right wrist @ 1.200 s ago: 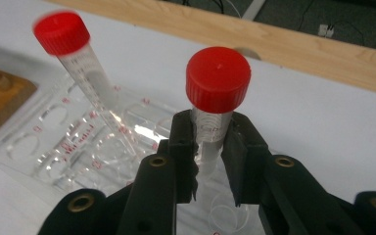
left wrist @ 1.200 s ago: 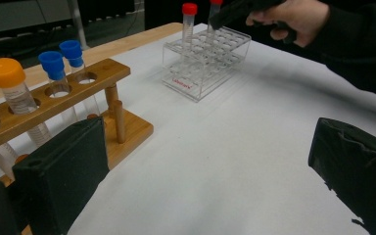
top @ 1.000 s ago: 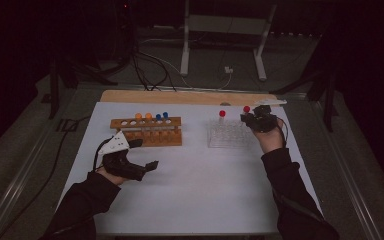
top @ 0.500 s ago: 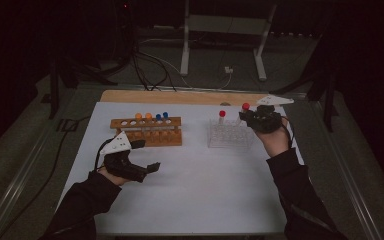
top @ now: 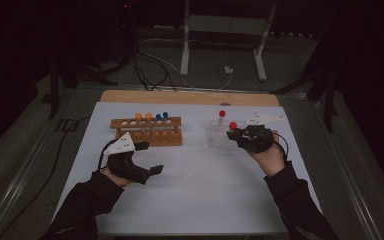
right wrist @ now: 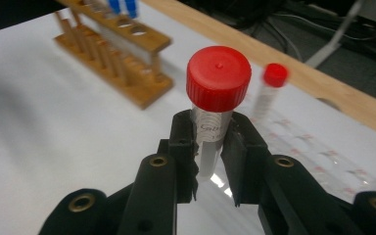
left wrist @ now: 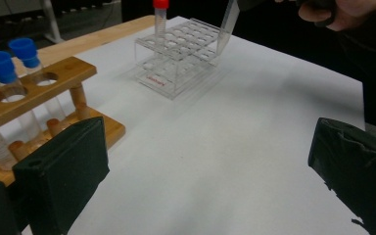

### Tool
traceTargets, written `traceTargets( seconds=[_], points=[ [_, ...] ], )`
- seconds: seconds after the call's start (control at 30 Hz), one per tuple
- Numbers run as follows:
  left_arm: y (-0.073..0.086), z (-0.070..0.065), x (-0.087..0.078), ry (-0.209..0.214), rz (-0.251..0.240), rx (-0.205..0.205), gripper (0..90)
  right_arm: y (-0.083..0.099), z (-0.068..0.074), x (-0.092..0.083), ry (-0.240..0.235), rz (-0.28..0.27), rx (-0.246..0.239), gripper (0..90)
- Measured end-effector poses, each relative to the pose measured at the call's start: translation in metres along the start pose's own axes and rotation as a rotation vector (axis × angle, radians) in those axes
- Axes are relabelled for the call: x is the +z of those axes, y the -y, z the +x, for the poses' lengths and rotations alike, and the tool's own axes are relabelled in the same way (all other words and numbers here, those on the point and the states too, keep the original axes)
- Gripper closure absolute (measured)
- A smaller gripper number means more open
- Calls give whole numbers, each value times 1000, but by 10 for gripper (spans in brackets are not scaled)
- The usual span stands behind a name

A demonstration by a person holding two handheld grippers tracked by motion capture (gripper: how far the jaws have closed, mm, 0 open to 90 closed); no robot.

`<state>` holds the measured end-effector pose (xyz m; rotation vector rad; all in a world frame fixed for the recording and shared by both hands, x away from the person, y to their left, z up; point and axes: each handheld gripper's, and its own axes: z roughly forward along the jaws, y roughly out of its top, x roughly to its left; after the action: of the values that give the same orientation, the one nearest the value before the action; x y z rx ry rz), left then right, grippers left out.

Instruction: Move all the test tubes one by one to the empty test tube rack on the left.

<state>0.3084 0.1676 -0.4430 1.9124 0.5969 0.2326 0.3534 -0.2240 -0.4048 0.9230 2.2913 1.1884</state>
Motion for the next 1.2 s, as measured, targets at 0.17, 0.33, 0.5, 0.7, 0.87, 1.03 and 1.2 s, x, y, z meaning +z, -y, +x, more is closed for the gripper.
traceTargets(
  seconds=[0.17,0.33,0.5,0.7,0.87,1.03,1.2],
  points=[
    [-3,-2,3,25,3,5,23,5,19,2,-50,19,-36,751],
    [-7,-5,7,44,8,18,23,10,37,6,-94,30,-65,751],
    [-12,-9,13,67,13,32,23,14,50,12,-132,38,-78,751],
    [-20,-14,23,101,17,50,25,16,63,18,-168,45,-98,751],
    [-28,-20,32,134,26,72,26,17,72,23,-191,48,-110,751],
    [-38,-26,39,163,22,97,36,17,77,25,-208,51,-115,751],
    [-45,-30,46,182,4,109,86,18,81,26,-219,53,-121,751]
  ],
)
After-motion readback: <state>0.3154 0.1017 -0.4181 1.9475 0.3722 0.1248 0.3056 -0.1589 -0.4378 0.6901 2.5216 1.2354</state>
